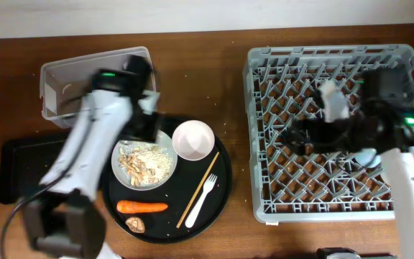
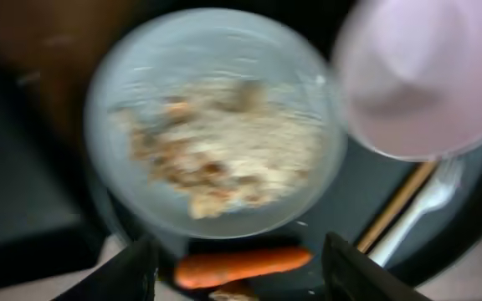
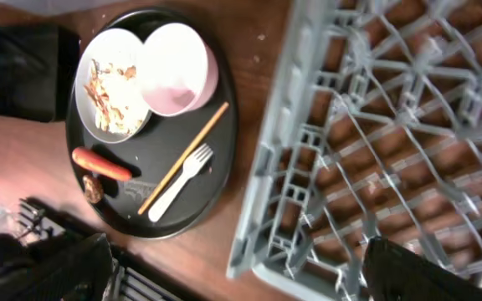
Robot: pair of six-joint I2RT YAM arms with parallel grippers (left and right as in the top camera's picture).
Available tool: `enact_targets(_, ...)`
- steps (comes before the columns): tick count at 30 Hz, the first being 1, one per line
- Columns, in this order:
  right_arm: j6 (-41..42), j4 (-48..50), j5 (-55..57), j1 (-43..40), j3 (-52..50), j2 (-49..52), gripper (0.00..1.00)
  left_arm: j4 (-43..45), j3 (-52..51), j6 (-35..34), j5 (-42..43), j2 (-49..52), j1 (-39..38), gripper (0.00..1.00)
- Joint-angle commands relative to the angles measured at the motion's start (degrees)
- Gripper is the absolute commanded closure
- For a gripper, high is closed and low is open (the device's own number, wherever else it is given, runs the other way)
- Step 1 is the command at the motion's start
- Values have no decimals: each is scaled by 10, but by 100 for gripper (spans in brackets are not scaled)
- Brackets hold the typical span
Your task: Sort waste into correct bins and load items into the dishwasher rack
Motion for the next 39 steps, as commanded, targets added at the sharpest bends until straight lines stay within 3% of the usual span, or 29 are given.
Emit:
enact_targets(1, 68, 52, 61, 99, 7, 14, 2, -5, 4, -11, 28, -56, 115, 36)
enact_targets(6, 97, 130, 121, 236, 7, 65, 2, -6, 4, -11, 97, -60, 223, 36)
enact_targets(9, 123, 167, 194, 308, 7, 117, 2, -9, 4, -11, 98, -60, 263, 36)
enact_targets(16, 220, 266, 267, 385, 7, 253, 5, -9, 4, -11, 98, -60, 283, 36)
enact_targets(18, 233, 294, 271, 388, 7, 290, 14, -9, 4, -11, 98, -60, 283, 36)
enact_targets(30, 292, 351, 285, 388, 7, 400, 45, -7, 4, -11, 98, -60, 283, 35)
enact_targets(32, 292, 354, 285, 388, 7, 411, 55, -7, 4, -11, 98, -60, 283, 35)
enact_targets(35, 305, 355, 291, 388, 7, 411, 78, -7, 4, -11, 98, -60, 283, 35)
enact_targets(39, 307, 353, 291, 387, 8, 406, 94, -7, 4, -11, 98, -60, 283, 35)
